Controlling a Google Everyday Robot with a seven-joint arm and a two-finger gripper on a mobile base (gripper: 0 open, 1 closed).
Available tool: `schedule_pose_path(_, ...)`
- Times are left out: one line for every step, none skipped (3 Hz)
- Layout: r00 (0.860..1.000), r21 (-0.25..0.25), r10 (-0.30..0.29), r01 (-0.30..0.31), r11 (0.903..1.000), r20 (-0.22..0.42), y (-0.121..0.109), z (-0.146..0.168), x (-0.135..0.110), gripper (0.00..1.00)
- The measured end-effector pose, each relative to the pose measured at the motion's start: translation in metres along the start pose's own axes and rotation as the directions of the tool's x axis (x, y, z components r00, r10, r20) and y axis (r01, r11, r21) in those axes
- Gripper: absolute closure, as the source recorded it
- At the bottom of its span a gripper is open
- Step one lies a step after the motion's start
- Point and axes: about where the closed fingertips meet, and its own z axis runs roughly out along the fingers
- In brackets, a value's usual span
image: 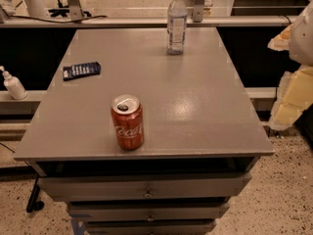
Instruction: Move blue plastic bottle near coke can
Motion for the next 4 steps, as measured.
schedule_pose_path(1.000,0.000,0.000,0.000,1.0000,0.000,0.000,0.000,0.000,0.00)
schedule_pose_path(0.999,0.017,0.023,-0.024,0.9996,0.047,-0.022,0.017,-0.002,0.00)
schedule_pose_path(0.992,0.043,0.051,-0.057,0.9975,0.116,-0.059,0.040,-0.008,0.00)
schedule_pose_path(0.974,0.089,0.080,-0.100,0.9909,0.213,-0.107,0.060,-0.019,0.00)
